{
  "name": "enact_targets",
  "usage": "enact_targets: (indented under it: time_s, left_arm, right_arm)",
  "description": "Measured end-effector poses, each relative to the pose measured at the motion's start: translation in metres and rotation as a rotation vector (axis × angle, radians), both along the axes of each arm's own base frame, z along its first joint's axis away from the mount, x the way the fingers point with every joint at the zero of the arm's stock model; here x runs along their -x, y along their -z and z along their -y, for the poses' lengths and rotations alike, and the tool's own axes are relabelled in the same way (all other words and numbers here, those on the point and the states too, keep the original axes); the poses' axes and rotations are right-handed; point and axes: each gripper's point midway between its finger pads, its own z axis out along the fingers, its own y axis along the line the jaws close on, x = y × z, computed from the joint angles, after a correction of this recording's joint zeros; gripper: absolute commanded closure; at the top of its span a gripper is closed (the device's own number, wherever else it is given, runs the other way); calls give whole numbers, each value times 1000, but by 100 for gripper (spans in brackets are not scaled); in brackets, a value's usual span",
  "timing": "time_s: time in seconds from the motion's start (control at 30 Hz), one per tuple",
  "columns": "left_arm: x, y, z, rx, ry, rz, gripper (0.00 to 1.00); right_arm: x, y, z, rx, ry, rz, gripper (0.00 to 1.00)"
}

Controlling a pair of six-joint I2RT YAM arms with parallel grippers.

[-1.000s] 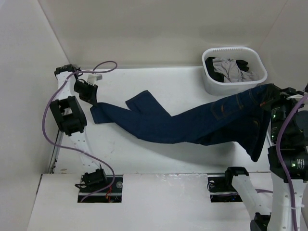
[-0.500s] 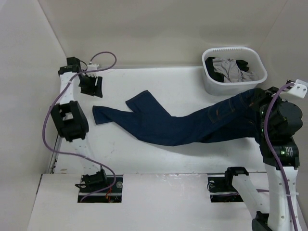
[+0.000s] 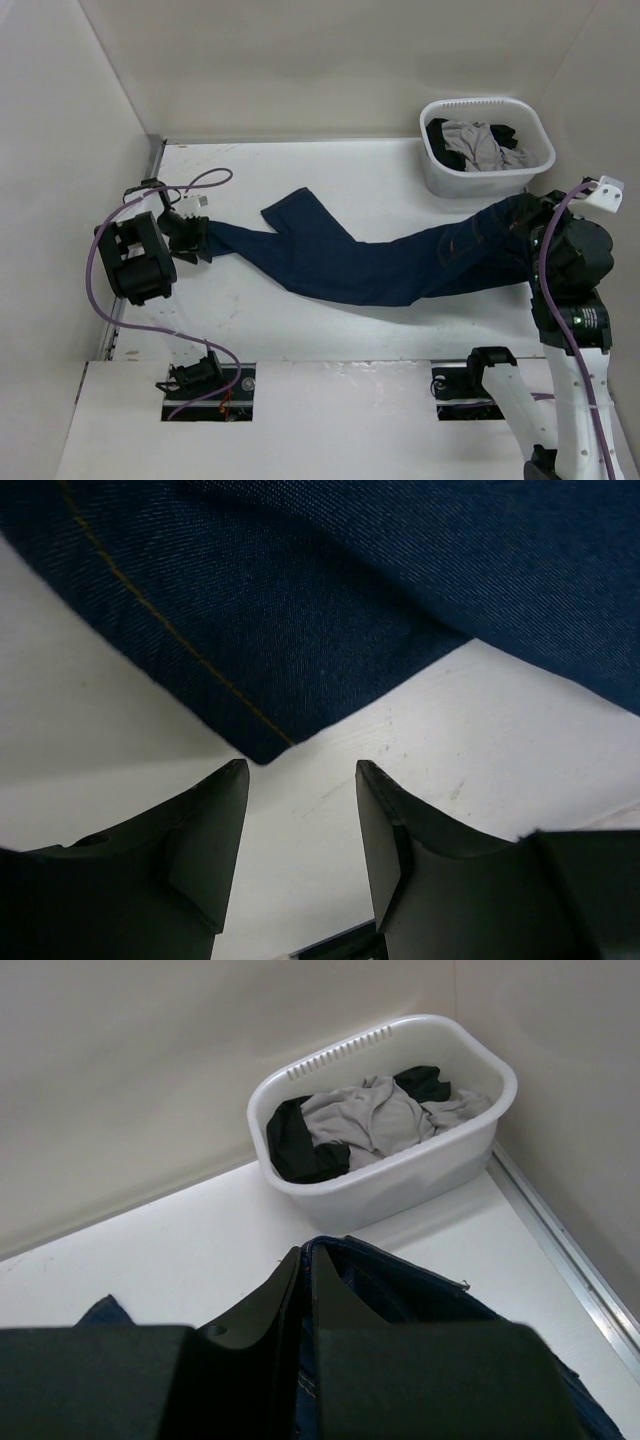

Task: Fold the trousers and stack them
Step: Flatten the trousers out

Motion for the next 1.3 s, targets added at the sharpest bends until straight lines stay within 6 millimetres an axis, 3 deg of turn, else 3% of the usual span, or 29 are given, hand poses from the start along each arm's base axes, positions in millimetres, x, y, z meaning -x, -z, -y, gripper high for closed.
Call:
enact_targets:
  time_s: [0.3,0.57,0.67,0.73,0.8,0.93,1.03,1.1,1.17,1.3]
  left_arm:
    - [-19,14,-1,-2,-60,32,55]
    - [-43,12,-10,-15,-115,93,57]
    - [-50,11,-9,-4,-111,123,70]
    - [-52,12,-6,11,-107,130,89]
    - [-54,13,-2,29,-98,134,100]
    - [-55,12,4,57,-88,137,100]
    - [-43,9,6,68,-55,108,100]
    - [-30,-2,2,69,-14,79,100]
    - [-18,-26,-11,59,26,66,100]
    - [-19,-87,-72,-54,60,189,100]
  right_arm:
    - [2,-1,0,-4,0,13,98]
    - [1,-2,0,-6,0,18,98]
    - [0,-2,0,-6,0,18,98]
    - [-1,-2,0,-8,0,18,98]
    - [-1,-2,0,-8,0,17,98]
    - [-1,-2,0,-8,0,17,98]
    - [-3,-1,-1,-8,-1,12,98]
    - [-8,-2,-1,-7,-2,1,99]
    - [-17,-8,-1,-4,-5,-7,99]
    - [-35,-33,8,4,10,7,99]
